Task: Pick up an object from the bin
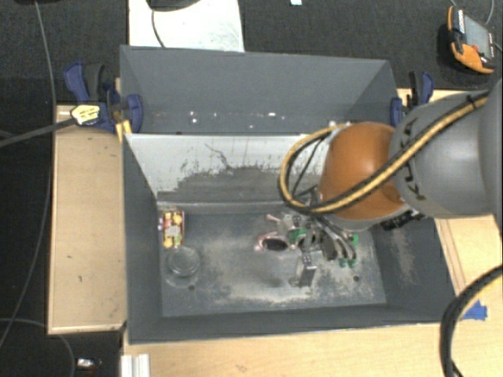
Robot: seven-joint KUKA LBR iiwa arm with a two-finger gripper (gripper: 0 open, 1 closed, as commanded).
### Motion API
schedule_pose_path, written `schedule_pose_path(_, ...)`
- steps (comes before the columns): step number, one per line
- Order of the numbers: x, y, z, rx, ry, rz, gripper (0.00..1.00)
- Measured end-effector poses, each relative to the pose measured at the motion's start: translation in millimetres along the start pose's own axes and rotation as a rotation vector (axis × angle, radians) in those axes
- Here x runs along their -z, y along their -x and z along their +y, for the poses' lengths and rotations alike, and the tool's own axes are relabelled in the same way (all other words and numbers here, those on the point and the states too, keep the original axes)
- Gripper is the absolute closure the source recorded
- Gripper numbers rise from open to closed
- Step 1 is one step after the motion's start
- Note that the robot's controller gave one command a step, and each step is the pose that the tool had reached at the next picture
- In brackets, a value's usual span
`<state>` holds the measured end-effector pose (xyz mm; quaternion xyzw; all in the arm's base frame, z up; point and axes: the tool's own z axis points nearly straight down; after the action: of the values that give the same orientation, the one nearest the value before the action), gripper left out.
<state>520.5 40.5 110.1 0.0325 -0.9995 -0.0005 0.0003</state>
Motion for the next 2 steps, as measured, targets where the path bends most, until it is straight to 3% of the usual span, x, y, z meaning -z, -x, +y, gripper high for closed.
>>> schedule_pose_path(1, 72, -1.8, 3, -0.003, 0.001, 0.002, 0.0)
schedule_pose_path(2, -4, 8.1, -18, 0.0, 0.0, 0.002, 0.0)
